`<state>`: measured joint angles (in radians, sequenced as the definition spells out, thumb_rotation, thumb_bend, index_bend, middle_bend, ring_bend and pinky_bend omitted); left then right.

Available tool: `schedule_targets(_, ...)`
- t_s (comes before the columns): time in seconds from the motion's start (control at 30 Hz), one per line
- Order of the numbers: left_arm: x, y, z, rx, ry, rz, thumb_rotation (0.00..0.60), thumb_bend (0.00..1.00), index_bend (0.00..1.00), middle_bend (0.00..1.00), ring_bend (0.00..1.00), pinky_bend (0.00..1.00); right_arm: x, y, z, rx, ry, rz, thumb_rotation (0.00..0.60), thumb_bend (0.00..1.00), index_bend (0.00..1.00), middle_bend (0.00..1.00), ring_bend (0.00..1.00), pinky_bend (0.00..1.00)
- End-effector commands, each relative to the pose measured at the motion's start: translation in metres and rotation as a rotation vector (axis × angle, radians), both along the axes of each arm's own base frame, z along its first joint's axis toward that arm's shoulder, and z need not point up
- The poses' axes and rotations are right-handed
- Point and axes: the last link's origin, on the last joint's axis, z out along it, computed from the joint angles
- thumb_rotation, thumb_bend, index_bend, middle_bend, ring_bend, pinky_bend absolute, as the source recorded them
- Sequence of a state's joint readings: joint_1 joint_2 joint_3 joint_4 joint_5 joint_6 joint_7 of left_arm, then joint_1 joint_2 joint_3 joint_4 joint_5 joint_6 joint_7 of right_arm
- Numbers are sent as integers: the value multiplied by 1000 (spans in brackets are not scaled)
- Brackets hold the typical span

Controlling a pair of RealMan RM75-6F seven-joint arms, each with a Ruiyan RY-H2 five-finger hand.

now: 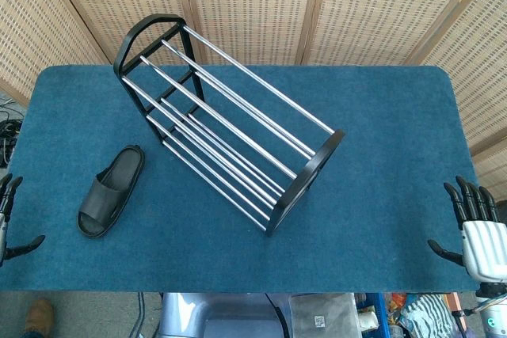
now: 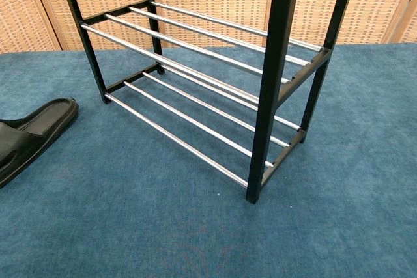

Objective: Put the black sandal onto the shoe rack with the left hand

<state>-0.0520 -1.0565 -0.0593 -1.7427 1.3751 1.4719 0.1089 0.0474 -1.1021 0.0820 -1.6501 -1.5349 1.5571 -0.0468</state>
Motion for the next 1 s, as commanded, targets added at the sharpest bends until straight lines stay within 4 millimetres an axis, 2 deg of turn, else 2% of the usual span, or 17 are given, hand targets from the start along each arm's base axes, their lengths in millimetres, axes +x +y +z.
schedule_targets(0.03, 0, 0, 0, -1, 0, 1, 600, 156, 0, 0, 0, 0, 0, 0, 0, 0, 0, 0, 600, 0, 0, 0, 0, 0)
schedule_targets(0.27, -1, 0, -1, -9, -3, 5, 600, 179, 0, 0, 0, 0, 0, 0, 0, 3, -2, -1, 600, 0, 0, 0, 0, 0)
schedule_targets(0.33, -2, -1, -3, -24, -6, 16, 600, 348, 0, 0, 0, 0, 0, 0, 0, 3, -2, 0, 600, 0, 0, 0, 0, 0)
schedule_targets(0.4, -5, -2, -6, -59, -18, 49, 600, 634, 0, 0, 0, 0, 1, 1, 0, 4, -5, 2, 600, 0, 0, 0, 0, 0)
schedule_targets(0.43, -7, -1, -9, -89, -34, 80, 600, 727, 0, 0, 0, 0, 1, 1, 0, 4, -5, 1, 600, 0, 0, 0, 0, 0)
schedule_targets(0.53, -16, 8, -16, -148, -81, 150, 600, 822, 0, 0, 0, 18, 0, 1, 1, 3, -8, -4, 600, 0, 0, 0, 0, 0)
schedule_targets(0.63, -25, 18, -20, -176, -126, 190, 600, 961, 25, 0, 2, 129, 0, 0, 3, -3, -15, -6, 600, 0, 0, 0, 0, 0)
schedule_targets(0.73, -34, 29, -28, -188, -215, 221, 600, 1000, 58, 3, 13, 181, -1, 0, 4, -2, -20, -7, 600, 0, 0, 0, 0, 0)
schedule_targets(1.0, -50, 55, -49, -204, -390, 274, 600, 1000, 59, 6, 16, 184, -1, 0, 5, 0, -25, -8, 600, 0, 0, 0, 0, 0)
